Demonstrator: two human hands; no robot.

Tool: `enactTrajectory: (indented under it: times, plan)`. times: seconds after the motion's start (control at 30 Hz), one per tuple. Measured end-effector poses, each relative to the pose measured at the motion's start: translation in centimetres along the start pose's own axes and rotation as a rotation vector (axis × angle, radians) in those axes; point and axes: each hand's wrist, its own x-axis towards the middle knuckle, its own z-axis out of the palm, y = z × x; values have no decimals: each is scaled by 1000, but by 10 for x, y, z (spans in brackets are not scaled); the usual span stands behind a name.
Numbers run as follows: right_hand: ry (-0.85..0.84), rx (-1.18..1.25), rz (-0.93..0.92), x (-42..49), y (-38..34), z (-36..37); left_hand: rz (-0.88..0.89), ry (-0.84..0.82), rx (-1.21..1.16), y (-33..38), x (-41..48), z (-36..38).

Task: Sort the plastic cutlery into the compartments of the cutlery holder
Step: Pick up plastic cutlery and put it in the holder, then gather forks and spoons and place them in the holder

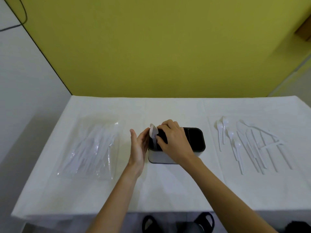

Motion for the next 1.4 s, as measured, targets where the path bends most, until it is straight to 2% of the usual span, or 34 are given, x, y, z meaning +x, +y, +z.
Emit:
enactTrajectory:
  times: [0.13, 0.37, 0.5, 0.6, 0.77, 0.93, 1.13, 1.27, 1.4]
  plan:
    - [29, 87, 22, -8, 10, -7, 15, 66, -14, 10, -1, 4]
    - [260, 231, 213, -44, 71, -51, 272, 186, 208, 62, 7, 44]
    - [369, 267, 423, -77, 127, -73, 332, 98, 347, 70, 21, 96]
    - [377, 252, 536, -104, 170, -75, 336, -9, 403, 63, 28, 139]
    - [278, 231, 671, -139, 225, -69, 276, -121, 546, 41, 44, 206]
    - [136, 267, 748, -148, 254, -57, 131, -141, 819, -8, 67, 253]
    - [-30, 213, 771, -118, 274, -52, -75, 12, 957, -75, 91, 254]
    - [-175, 88, 717, -98, 282, -55, -98, 89, 978, -97, 103, 258]
    - [-249, 21, 683, -93, 286, -56, -76, 127, 1035, -107, 118, 267]
